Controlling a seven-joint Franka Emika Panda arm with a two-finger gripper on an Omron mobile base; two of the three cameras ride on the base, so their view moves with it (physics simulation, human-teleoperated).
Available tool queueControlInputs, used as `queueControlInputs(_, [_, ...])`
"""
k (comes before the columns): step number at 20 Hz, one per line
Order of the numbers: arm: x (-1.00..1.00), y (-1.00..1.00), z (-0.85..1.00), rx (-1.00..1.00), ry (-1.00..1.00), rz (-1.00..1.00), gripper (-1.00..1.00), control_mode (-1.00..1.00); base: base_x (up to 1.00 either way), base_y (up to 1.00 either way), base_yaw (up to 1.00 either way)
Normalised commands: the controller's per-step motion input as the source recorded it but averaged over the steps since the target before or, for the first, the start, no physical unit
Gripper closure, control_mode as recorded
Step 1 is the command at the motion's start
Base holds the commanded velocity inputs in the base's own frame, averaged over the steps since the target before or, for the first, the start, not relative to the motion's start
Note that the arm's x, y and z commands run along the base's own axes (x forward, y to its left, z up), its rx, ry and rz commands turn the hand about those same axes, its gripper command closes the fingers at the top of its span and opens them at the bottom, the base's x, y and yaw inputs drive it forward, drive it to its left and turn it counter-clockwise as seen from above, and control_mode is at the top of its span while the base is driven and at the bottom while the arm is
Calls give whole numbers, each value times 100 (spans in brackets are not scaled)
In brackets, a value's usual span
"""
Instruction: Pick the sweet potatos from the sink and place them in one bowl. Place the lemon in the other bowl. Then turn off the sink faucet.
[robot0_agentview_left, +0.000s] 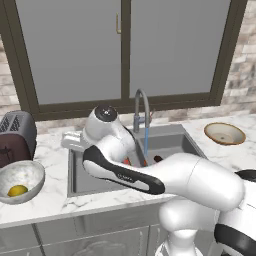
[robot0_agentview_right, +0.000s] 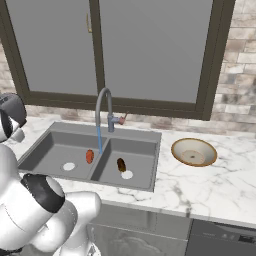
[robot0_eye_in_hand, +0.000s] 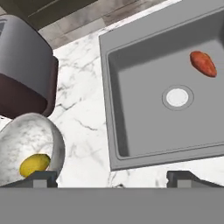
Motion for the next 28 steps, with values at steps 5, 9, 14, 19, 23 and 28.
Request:
queueControlInputs(5, [0,-86,8,0,32,-10,-100,-100,0,0,0])
queueControlInputs(9, [0,-75,0,0,33,-10,-100,-100,0,0,0])
queueControlInputs(14, [0,-57,-1,-1,34,-11,-100,-100,0,0,0])
queueControlInputs(19, [0,-40,-13,-10,23,-10,-100,-100,0,0,0])
queueControlInputs(23, [-11,-20,-40,-25,-5,-8,-100,-100,0,0,0])
queueControlInputs(28, [-3,-2,-32,-29,-23,1,-100,-100,0,0,0])
